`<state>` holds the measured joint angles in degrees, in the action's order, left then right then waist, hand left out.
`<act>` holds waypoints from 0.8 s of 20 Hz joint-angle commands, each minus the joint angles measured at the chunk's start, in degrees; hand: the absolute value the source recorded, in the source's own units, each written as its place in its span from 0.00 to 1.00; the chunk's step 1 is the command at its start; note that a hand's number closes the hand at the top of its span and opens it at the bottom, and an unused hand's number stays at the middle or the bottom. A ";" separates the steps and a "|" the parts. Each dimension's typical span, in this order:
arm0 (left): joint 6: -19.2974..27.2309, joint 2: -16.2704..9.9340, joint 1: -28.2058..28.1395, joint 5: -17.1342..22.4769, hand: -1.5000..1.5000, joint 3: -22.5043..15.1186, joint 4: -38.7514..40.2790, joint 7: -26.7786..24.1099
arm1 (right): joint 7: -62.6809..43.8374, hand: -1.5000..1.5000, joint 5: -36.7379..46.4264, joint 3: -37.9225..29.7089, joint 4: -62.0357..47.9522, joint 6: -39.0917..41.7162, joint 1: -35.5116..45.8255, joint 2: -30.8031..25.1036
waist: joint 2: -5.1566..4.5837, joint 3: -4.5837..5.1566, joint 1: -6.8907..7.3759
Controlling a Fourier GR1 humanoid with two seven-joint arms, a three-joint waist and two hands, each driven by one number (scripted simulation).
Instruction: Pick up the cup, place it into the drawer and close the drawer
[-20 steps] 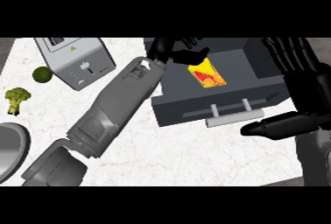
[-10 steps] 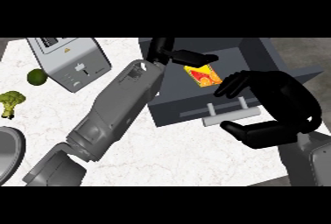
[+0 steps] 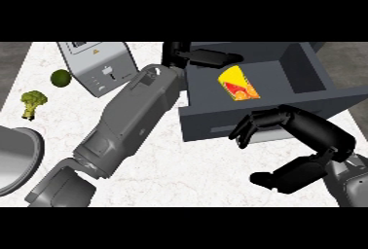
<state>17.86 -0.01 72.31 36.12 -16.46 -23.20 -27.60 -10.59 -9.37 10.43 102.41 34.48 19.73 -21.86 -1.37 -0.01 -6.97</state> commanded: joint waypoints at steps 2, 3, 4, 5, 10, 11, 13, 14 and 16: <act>0.40 0.01 -0.17 1.56 0.00 1.52 1.57 -2.82 | 2.26 0.00 15.33 2.74 1.32 -1.87 -1.32 -3.82 | 0.33 -0.04 3.08; -0.44 0.01 -1.43 2.02 0.00 1.04 0.65 -2.38 | 3.21 0.00 18.25 4.00 -0.73 -3.56 -2.73 -2.69 | 0.64 -0.05 4.39; -1.62 0.01 -2.80 2.25 0.00 0.82 0.88 -4.31 | 3.92 0.00 21.19 5.74 -3.48 -6.42 -2.39 -0.01 | 0.43 -0.04 4.76; -1.31 0.01 -3.74 2.69 0.00 0.87 -0.59 -4.20 | 4.26 0.00 21.89 5.17 -3.75 -5.80 -3.95 -1.94 | 0.88 -0.02 5.30; -4.17 0.00 -7.49 3.27 0.00 1.41 -2.31 -5.86 | 10.68 0.00 31.96 10.28 -20.83 -11.40 -1.08 1.87 | 0.78 -0.04 7.85; -3.21 -0.49 -4.58 3.33 0.00 2.52 -2.99 -2.79 | 9.63 0.00 34.55 13.09 -23.25 -13.46 0.09 4.94 | 0.95 -0.04 8.57; -6.38 -2.56 -8.24 2.99 0.00 2.10 -4.16 -4.78 | 16.07 0.00 36.50 12.05 -31.94 -14.04 2.18 2.79 | 0.66 -0.09 10.00; -5.80 -3.49 -7.64 3.54 0.00 3.15 -5.32 -3.59 | 17.53 0.00 35.68 10.30 -35.57 -12.41 4.99 1.84 | 0.88 -0.06 9.40; -6.06 -3.94 -12.39 2.48 0.00 1.56 -8.07 -4.09 | 18.87 1.00 37.75 10.97 -42.08 -15.10 6.74 4.41 | 1.17 -0.07 10.49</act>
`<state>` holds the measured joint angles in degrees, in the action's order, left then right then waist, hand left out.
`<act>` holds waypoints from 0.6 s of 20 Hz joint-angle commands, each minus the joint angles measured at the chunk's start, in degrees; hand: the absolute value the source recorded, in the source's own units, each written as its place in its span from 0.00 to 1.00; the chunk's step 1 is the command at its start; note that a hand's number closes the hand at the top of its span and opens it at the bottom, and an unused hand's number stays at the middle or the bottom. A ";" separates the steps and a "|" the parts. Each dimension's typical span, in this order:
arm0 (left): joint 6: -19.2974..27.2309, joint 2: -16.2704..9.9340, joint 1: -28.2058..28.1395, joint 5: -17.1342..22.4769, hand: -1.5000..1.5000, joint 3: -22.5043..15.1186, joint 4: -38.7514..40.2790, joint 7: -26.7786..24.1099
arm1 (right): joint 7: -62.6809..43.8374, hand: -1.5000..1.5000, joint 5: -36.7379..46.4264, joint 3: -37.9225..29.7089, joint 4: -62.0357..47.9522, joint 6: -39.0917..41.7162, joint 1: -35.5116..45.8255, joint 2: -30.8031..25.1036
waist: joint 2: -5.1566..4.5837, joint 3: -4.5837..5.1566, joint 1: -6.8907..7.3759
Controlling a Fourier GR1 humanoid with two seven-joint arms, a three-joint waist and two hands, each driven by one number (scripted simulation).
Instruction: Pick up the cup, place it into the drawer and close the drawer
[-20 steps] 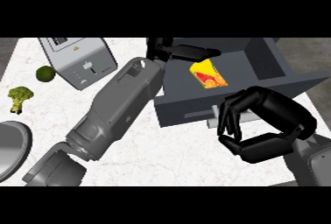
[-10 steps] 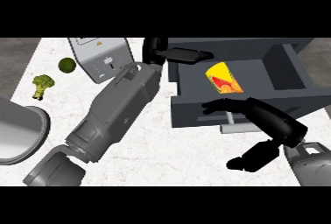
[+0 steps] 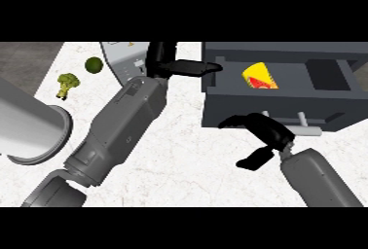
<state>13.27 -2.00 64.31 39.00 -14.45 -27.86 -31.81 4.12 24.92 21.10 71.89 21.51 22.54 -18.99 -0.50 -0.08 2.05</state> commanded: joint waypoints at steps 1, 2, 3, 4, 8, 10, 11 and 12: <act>-2.36 -1.49 -3.56 0.35 0.00 0.33 -3.37 -0.89 | 6.40 1.00 4.87 -0.40 -16.50 -4.28 5.25 1.05 | -0.32 -0.07 2.66; -1.85 -2.25 -5.81 0.13 0.00 0.00 -4.89 -0.09 | 6.90 1.00 5.19 -1.56 -19.51 -6.07 6.87 2.17 | 0.07 -0.05 2.30; -3.58 -2.07 -6.93 0.19 0.00 -0.44 -5.16 -0.29 | 8.32 1.00 6.12 -1.16 -22.66 -8.52 7.13 3.76 | -0.28 -0.10 3.39; -3.56 -4.69 -5.86 0.65 0.00 0.46 -6.79 1.77 | 10.72 1.00 3.77 -4.31 -25.22 -6.32 11.46 2.47 | -0.06 -0.08 2.94; -4.35 -3.75 -10.29 0.61 0.00 -0.06 -8.87 -0.11 | 15.77 1.00 2.91 -8.26 -33.82 -10.04 17.53 3.69 | -0.58 -0.14 4.14; -6.84 -7.15 -11.34 1.27 0.00 0.37 -10.48 1.70 | 17.20 1.00 1.71 -11.60 -35.62 -11.11 20.09 0.79 | -0.56 -0.17 5.32; -7.66 -6.47 -11.60 0.85 0.00 -0.37 -10.49 1.42 | 17.52 1.00 1.28 -12.62 -37.54 -12.03 21.71 1.36 | -1.03 -0.21 5.63; -8.79 -7.86 -12.46 0.82 0.00 -0.35 -10.67 1.81 | 18.99 1.00 1.15 -13.61 -38.84 -12.73 22.77 0.22 | -1.06 -0.20 5.27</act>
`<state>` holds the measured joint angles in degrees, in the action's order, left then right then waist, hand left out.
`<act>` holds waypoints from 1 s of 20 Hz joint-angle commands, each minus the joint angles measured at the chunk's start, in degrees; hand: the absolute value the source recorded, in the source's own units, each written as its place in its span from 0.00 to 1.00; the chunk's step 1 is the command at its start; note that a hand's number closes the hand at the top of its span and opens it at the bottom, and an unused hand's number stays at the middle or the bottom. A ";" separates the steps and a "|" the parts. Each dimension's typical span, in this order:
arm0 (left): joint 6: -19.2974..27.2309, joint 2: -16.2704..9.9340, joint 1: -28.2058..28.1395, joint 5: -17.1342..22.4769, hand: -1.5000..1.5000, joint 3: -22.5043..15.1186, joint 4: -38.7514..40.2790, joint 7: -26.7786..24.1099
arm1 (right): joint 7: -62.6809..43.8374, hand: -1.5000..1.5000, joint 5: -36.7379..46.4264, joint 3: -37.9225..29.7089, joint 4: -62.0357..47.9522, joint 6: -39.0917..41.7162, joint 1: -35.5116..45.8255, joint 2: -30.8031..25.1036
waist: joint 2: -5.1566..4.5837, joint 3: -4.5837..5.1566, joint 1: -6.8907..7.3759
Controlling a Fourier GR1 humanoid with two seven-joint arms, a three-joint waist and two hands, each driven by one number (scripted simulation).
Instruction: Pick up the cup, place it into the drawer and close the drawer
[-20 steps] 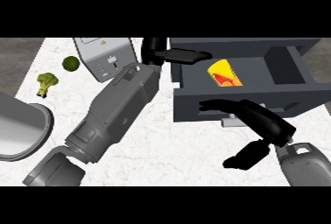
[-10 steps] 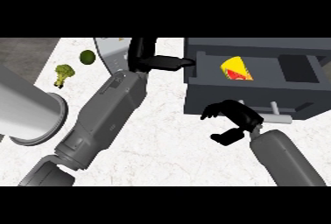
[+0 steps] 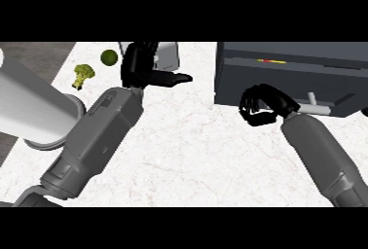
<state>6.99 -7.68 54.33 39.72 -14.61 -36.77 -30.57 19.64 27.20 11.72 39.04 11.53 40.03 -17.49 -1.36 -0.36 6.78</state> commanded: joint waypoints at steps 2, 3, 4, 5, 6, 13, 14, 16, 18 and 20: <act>-2.40 -3.08 -4.25 -0.05 0.00 -0.27 -3.29 0.26 | 5.37 1.00 -2.61 -6.96 -8.51 -3.38 6.88 -3.15 | -0.12 0.05 1.10; -3.14 -1.81 -3.58 0.23 0.00 -0.64 -3.66 0.77 | 2.39 1.00 -2.69 -7.75 -9.92 -3.33 10.71 -2.85 | -0.61 0.05 2.21; -3.07 -2.56 -4.93 0.70 0.00 -0.39 -4.46 1.52 | 2.86 1.00 -2.73 -8.38 -10.57 -3.88 10.78 -4.29 | -0.35 0.04 2.84; -2.90 -3.52 -2.81 0.37 0.00 -0.30 -4.86 2.29 | 1.35 1.00 -2.97 -8.97 -11.41 -4.39 11.71 -4.30 | -0.64 0.00 3.20; -3.75 -3.14 -5.00 -0.18 0.00 -1.10 -4.20 1.21 | 1.05 1.00 -2.97 -9.09 -11.34 -4.62 12.41 -4.54 | -1.14 0.04 3.77; -5.99 -5.16 -6.05 0.39 0.00 -0.90 -6.30 2.21 | -0.22 1.00 -6.38 -12.03 -10.63 -0.94 14.21 -8.42 | -1.06 0.14 5.19; -5.93 -4.47 -6.41 0.12 0.00 -1.36 -6.54 1.81 | 0.32 1.00 -6.53 -11.93 -10.41 -0.32 13.86 -8.72 | -1.25 0.11 5.17; -6.76 -4.81 -6.62 0.49 0.00 -1.36 -6.87 2.61 | 0.15 1.00 -7.00 -12.10 -9.50 0.04 13.85 -8.50 | -1.30 0.11 5.56; -6.43 -3.96 -7.05 0.60 0.00 -1.44 -6.98 2.42 | -0.06 1.00 -7.92 -12.69 -8.56 1.81 14.48 -9.53 | -1.30 0.14 5.36; -7.41 -4.75 -7.07 0.66 0.00 -1.49 -7.40 2.86 | -0.11 1.00 -8.35 -12.70 -8.30 2.89 13.96 -9.81 | -1.42 0.13 5.85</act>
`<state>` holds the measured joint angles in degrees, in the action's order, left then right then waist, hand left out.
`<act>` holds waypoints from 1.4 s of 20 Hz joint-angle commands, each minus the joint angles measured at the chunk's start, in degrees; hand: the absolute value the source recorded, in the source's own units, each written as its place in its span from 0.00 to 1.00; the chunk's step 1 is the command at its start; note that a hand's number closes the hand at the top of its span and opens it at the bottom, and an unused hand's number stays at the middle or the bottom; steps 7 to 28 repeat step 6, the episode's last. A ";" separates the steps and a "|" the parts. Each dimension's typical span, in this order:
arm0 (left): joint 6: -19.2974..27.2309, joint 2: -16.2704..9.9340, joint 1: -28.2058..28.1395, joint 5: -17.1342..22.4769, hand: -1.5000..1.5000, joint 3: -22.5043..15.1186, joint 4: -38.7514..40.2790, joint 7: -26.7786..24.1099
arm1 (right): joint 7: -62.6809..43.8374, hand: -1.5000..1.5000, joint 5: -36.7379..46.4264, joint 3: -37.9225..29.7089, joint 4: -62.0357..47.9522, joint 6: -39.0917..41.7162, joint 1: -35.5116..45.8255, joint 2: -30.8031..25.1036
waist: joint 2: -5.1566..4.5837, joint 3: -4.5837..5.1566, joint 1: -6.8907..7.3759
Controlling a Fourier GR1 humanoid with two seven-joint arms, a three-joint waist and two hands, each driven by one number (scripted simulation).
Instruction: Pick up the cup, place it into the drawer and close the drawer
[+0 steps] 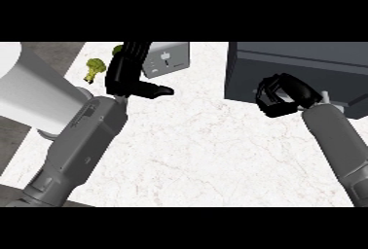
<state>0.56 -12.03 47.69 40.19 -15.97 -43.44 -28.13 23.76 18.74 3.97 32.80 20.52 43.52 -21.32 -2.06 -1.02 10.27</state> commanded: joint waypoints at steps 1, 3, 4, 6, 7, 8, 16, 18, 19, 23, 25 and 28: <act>-0.89 0.01 -0.71 0.31 0.00 -0.03 -0.83 -0.07 | -3.75 1.00 -0.61 -5.46 -1.62 -5.41 10.26 -6.48 | -0.88 0.78 2.33; -1.07 0.17 -0.47 0.31 0.00 -0.06 -1.00 -0.08 | -4.06 1.00 -0.74 -5.31 -1.39 -5.01 10.02 -6.31 | -1.14 0.79 2.01; -1.08 -0.25 -1.57 0.41 0.00 0.16 -0.94 -0.39 | -4.49 1.00 -1.20 -5.78 -0.95 -5.03 10.14 -6.60 | -0.87 0.86 2.52; -1.60 -0.58 -1.38 0.42 0.00 -0.05 -1.33 0.24 | -4.59 1.00 -1.48 -5.76 -0.49 -3.81 9.83 -7.43 | -0.78 0.85 2.62; -1.60 -0.58 -1.38 0.42 0.00 -0.05 -1.33 0.24 | -4.59 1.00 -1.48 -5.76 -0.49 -3.81 9.83 -7.43 | -0.78 0.85 2.62; -1.60 -0.58 -1.38 0.42 0.00 -0.05 -1.33 0.24 | -4.59 1.00 -1.48 -5.76 -0.49 -3.81 9.83 -7.43 | -0.78 0.85 2.62; -1.60 -0.58 -1.38 0.42 0.00 -0.05 -1.33 0.24 | -4.59 1.00 -1.48 -5.76 -0.49 -3.81 9.83 -7.43 | -0.78 0.85 2.62; -1.60 -0.58 -1.38 0.42 0.00 -0.05 -1.33 0.24 | -4.59 1.00 -1.48 -5.76 -0.49 -3.81 9.83 -7.43 | -0.78 0.85 2.62; -1.60 -0.58 -1.38 0.42 0.00 -0.05 -1.33 0.24 | -4.59 1.00 -1.48 -5.76 -0.49 -3.81 9.83 -7.43 | -0.78 0.85 2.62; -1.60 -0.58 -1.38 0.42 0.00 -0.05 -1.33 0.24 | -4.59 1.00 -1.48 -5.76 -0.49 -3.81 9.83 -7.43 | -0.78 0.85 2.62; -1.60 -0.58 -1.38 0.42 0.00 -0.05 -1.33 0.24 | -4.59 1.00 -1.48 -5.76 -0.49 -3.81 9.83 -7.43 | -0.78 0.85 2.62; -1.60 -0.58 -1.38 0.42 0.00 -0.05 -1.33 0.24 | -4.59 1.00 -1.48 -5.76 -0.49 -3.81 9.83 -7.43 | -0.78 0.85 2.62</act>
